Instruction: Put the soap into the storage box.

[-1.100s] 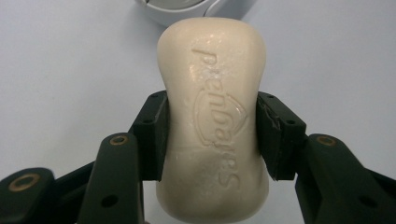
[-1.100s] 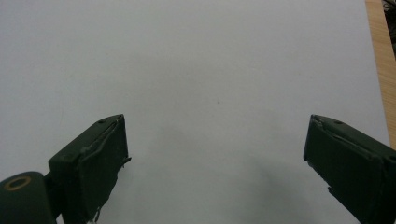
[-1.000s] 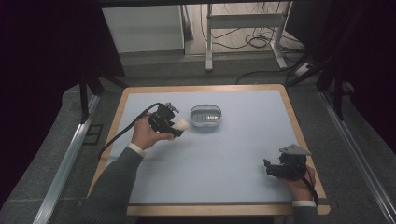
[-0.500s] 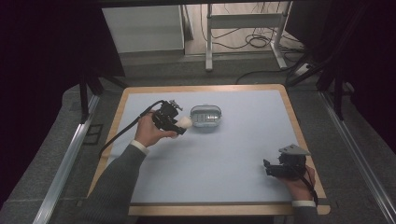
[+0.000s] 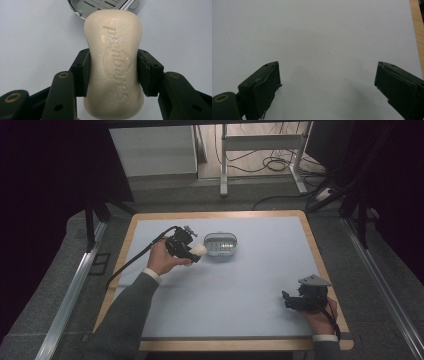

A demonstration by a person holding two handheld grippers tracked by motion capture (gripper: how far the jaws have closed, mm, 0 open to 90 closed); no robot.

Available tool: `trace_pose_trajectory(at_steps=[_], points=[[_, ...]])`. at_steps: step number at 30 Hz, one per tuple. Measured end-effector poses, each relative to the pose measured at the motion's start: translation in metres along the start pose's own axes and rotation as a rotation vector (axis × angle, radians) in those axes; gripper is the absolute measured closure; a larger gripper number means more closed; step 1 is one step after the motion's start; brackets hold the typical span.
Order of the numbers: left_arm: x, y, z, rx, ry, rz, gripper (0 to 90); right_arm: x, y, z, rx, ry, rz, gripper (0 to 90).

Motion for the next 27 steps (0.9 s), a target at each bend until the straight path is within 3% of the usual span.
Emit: trace_pose_trajectory(at_steps=[13, 16, 27], points=[[0.0, 0.006, 0.014, -0.012, 0.034, 0.007, 49.6, 0.001, 0.001, -0.001, -0.004, 0.001, -0.002, 6.1], [-0.001, 0.008, 0.017, -0.01, 0.025, -0.009, 49.6, 0.001, 0.0, -0.001, -0.003, 0.003, -0.001, 6.1], [-0.01, 0.014, 0.022, -0.023, 0.02, -0.005, 49.6, 0.003, 0.001, -0.002, -0.003, 0.006, -0.001, 6.1]])
Point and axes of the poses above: each handheld gripper's, and its own axes: y roughly forward along the jaws, z roughly out of its top, x roughly to its right, the point moved 7 cm from there along y, roughly forward along the jaws, and after that the axes turned 9 degrees about z, right-handed, at the moved point
